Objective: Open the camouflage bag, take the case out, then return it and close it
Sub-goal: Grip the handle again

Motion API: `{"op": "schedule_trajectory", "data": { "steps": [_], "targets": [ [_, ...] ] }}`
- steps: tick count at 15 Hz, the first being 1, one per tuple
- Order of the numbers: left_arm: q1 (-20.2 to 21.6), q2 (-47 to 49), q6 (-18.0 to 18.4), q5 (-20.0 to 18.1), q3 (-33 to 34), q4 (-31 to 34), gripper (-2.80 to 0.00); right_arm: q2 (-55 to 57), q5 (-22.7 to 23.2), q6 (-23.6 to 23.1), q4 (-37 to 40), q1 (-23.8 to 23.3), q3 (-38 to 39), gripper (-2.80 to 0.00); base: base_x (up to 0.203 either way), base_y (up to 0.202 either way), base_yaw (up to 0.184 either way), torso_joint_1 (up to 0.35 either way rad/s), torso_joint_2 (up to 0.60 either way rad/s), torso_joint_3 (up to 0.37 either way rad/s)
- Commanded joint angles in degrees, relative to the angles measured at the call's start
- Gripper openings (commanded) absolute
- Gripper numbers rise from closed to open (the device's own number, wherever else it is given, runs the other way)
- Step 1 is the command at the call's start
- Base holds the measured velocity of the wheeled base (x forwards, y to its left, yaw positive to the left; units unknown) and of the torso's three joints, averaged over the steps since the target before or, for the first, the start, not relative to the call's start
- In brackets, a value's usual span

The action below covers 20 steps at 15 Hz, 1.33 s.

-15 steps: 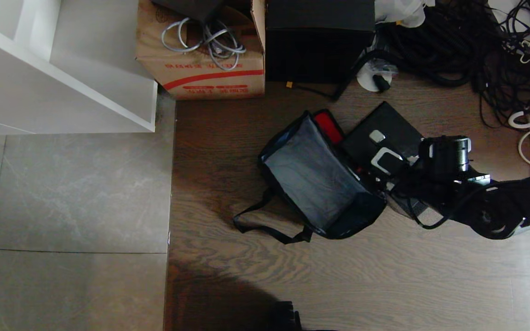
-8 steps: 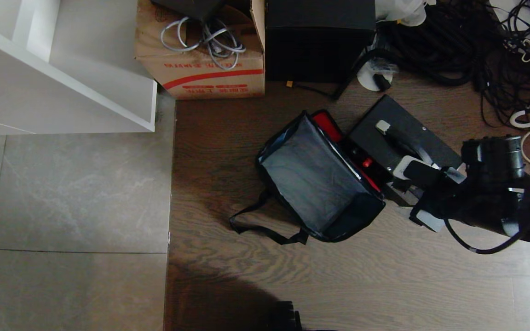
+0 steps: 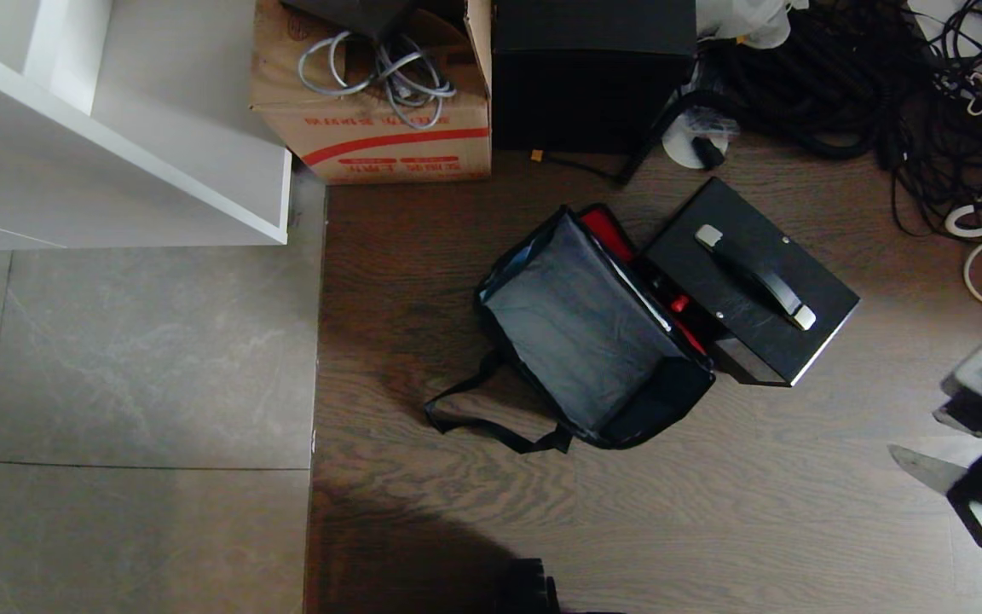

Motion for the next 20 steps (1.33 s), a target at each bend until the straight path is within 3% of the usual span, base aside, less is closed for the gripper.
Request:
{"op": "schedule_trajectory", "data": {
  "steps": [1, 4, 6, 11, 13, 14, 17, 20],
  "targets": [
    [0.0, 0.0, 0.0, 0.0, 0.5, 0.0, -2.8, -15.8, -0.7, 4.4, 6.6, -0.9, 2.6, -2.8, 0.0, 0.0, 0.0, 0.0, 0.0, 0.0],
    [0.0, 0.0, 0.0, 0.0, 0.4, 0.0, -2.8, -25.9, -6.4, 15.9, 18.1, -2.1, 5.4, -2.8, 0.0, 0.0, 0.0, 0.0, 0.0, 0.0],
    [0.0, 0.0, 0.0, 0.0, 0.4, 0.0, -2.8, -30.0, -7.2, 22.2, 19.9, -1.9, 7.2, -2.8, 0.0, 0.0, 0.0, 0.0, 0.0, 0.0],
    [0.0, 0.0, 0.0, 0.0, 0.5, 0.0, -2.8, -36.7, -3.6, 27.9, 20.6, 0.9, 13.4, -2.8, 0.0, 0.0, 0.0, 0.0, 0.0, 0.0],
    [0.0, 0.0, 0.1, 0.0, 0.4, 0.0, -2.8, -36.4, -3.2, 33.9, 19.6, 1.0, 14.3, -2.8, 0.0, 0.0, 0.0, 0.0, 0.0, 0.0],
    [0.0, 0.0, 0.0, 0.0, 0.5, 0.0, -2.8, -35.7, -1.6, 37.5, 19.3, -0.3, 14.3, -2.8, 0.0, 0.0, 0.0, 0.0, 0.0, 0.0],
    [0.0, 0.0, 0.0, 0.0, 0.4, 0.0, -2.8, -36.3, 12.4, 38.2, 18.7, -7.4, 16.5, -2.8, 0.0, 0.0, 0.0, 0.0, 0.0, 0.0],
    [0.0, 0.0, 0.0, 0.0, 0.4, 0.0, -2.8, -40.9, 13.3, 37.5, 17.6, -7.5, 20.3, -2.8, 0.0, 0.0, 0.0, 0.0, 0.0, 0.0]
  ]
}}
